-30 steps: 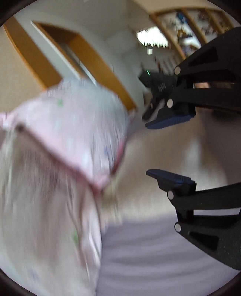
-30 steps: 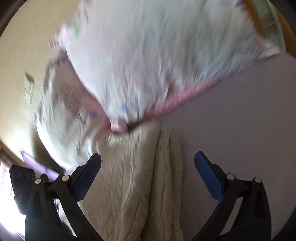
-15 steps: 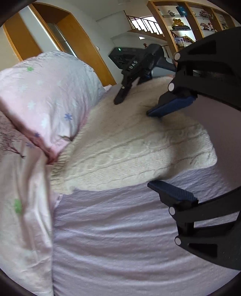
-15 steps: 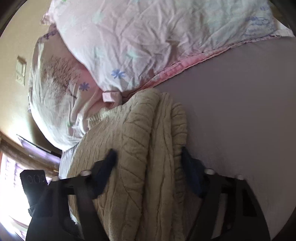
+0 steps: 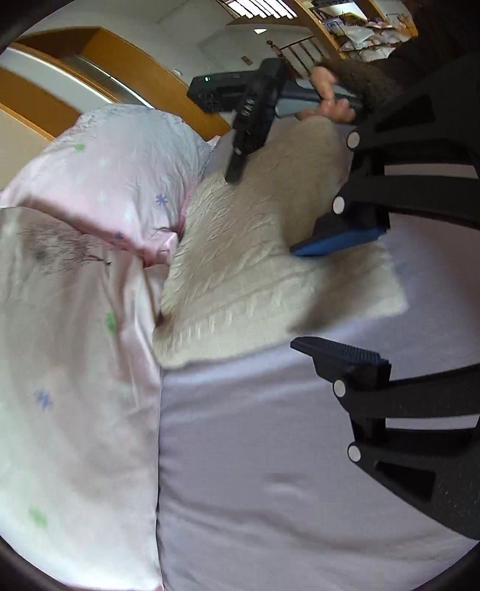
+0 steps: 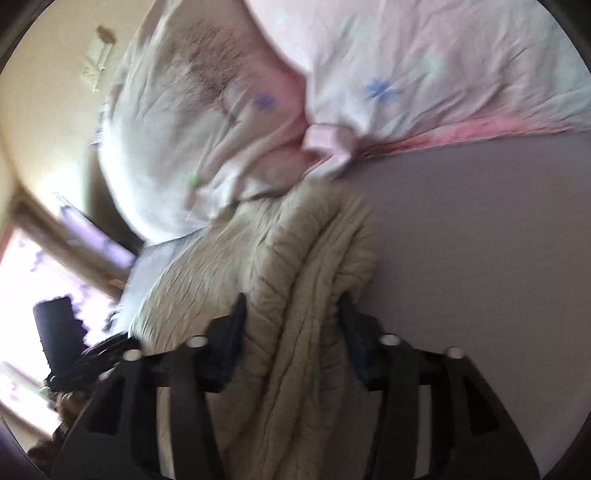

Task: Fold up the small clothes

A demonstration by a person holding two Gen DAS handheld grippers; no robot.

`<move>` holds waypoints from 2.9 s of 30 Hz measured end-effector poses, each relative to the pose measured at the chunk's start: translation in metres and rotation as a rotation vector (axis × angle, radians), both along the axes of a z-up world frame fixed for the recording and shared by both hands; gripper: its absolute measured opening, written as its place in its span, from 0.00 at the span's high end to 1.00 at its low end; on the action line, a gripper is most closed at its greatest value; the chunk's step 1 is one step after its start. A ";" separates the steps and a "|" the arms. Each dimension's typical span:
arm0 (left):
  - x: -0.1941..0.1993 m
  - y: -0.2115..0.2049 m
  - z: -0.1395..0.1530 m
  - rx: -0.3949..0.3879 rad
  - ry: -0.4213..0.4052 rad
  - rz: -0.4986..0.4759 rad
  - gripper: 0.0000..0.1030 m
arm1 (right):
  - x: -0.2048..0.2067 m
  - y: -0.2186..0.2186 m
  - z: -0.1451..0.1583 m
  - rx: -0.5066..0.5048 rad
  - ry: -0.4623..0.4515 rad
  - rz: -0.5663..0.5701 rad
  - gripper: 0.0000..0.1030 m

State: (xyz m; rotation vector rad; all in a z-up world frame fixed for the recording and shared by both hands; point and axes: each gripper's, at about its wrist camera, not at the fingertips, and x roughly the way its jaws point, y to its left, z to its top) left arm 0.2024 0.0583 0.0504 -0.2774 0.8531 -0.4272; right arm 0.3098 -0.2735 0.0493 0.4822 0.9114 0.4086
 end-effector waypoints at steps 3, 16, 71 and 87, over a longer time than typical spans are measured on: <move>-0.027 0.010 0.016 0.009 -0.098 0.006 0.48 | -0.038 -0.007 0.033 0.106 -0.102 0.024 0.45; -0.047 -0.052 0.003 0.141 -0.152 -0.190 0.41 | -0.073 0.012 -0.007 -0.004 0.017 -0.029 0.85; -0.058 -0.054 -0.039 0.440 0.062 0.065 0.02 | -0.141 0.107 -0.036 -0.592 0.067 -0.005 0.01; -0.058 -0.055 -0.038 0.439 0.060 0.066 0.02 | -0.140 0.106 -0.037 -0.592 0.065 -0.002 0.01</move>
